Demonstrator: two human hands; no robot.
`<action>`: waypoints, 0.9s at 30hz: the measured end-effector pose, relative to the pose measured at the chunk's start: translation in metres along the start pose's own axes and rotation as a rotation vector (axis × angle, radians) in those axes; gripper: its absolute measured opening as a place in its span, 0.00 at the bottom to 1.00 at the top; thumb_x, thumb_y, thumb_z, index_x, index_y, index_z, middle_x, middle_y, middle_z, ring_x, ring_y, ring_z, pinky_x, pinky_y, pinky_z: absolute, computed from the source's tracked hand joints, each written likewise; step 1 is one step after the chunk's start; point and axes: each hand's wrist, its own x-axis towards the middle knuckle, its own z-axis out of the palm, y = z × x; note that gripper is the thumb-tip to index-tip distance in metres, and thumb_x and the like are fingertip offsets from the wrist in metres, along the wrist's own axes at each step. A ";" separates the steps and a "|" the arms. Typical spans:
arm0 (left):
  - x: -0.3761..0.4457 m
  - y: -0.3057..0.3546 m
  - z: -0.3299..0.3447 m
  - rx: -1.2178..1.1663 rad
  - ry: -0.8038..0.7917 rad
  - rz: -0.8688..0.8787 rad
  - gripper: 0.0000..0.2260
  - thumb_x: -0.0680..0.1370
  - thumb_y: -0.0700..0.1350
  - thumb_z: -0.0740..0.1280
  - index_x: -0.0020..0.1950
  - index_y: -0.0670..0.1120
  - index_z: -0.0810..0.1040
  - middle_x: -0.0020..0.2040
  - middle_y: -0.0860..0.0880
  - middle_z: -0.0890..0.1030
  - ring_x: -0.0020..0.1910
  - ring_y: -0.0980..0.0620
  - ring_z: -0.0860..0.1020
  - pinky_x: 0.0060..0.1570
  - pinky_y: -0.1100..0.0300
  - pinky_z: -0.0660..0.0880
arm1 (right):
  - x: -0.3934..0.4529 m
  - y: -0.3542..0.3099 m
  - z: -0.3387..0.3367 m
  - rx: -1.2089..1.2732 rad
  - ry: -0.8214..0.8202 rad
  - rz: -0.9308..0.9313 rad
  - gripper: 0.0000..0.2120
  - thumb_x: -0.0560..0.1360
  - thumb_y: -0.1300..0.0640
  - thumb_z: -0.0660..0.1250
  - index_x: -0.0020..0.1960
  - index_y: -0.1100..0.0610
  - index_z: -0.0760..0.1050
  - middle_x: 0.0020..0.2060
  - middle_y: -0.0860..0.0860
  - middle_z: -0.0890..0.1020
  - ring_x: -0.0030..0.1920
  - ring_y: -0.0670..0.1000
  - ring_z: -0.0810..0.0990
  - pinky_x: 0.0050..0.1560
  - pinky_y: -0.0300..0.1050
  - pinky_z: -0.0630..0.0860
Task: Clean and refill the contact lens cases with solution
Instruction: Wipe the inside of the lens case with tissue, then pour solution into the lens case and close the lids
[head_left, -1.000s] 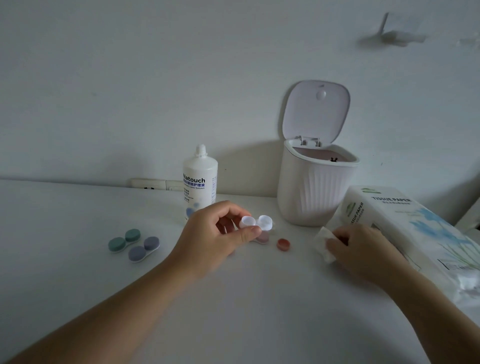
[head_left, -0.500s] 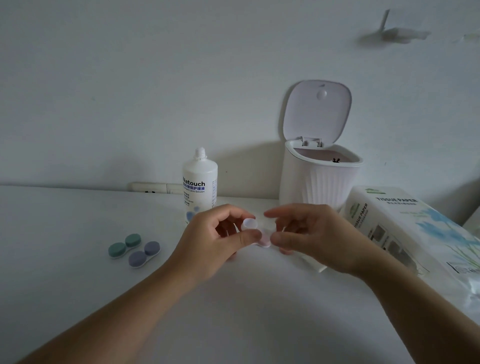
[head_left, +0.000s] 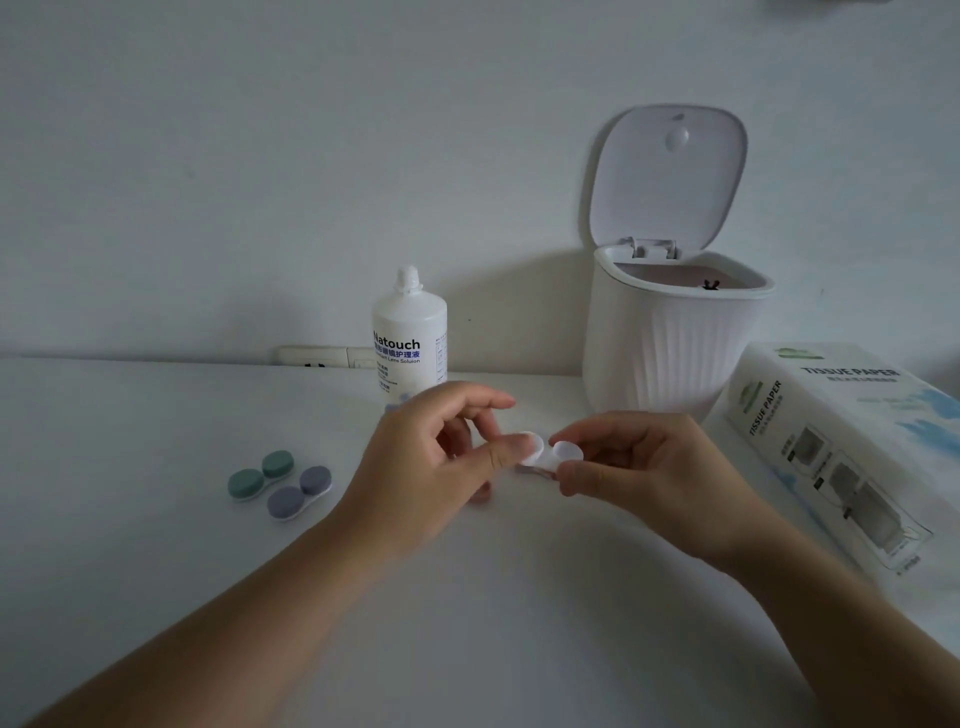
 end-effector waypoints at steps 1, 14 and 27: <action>0.000 0.000 -0.001 0.013 0.067 0.032 0.11 0.70 0.54 0.77 0.50 0.54 0.83 0.37 0.56 0.79 0.31 0.55 0.74 0.34 0.70 0.70 | -0.001 0.003 0.000 0.000 0.006 0.007 0.07 0.72 0.58 0.77 0.48 0.50 0.85 0.38 0.53 0.87 0.41 0.50 0.86 0.47 0.40 0.81; 0.020 -0.013 -0.031 0.176 0.479 -0.230 0.37 0.66 0.58 0.72 0.74 0.55 0.67 0.66 0.58 0.72 0.63 0.55 0.73 0.57 0.66 0.67 | -0.006 0.001 0.002 -0.033 0.056 0.059 0.08 0.69 0.48 0.76 0.46 0.51 0.85 0.39 0.52 0.88 0.44 0.58 0.87 0.54 0.63 0.79; 0.032 -0.031 -0.040 0.168 0.207 -0.394 0.33 0.59 0.59 0.78 0.63 0.62 0.74 0.52 0.64 0.83 0.50 0.64 0.81 0.47 0.61 0.76 | -0.005 0.004 0.002 0.016 0.052 0.098 0.03 0.73 0.57 0.75 0.46 0.54 0.86 0.38 0.53 0.88 0.40 0.48 0.86 0.47 0.46 0.79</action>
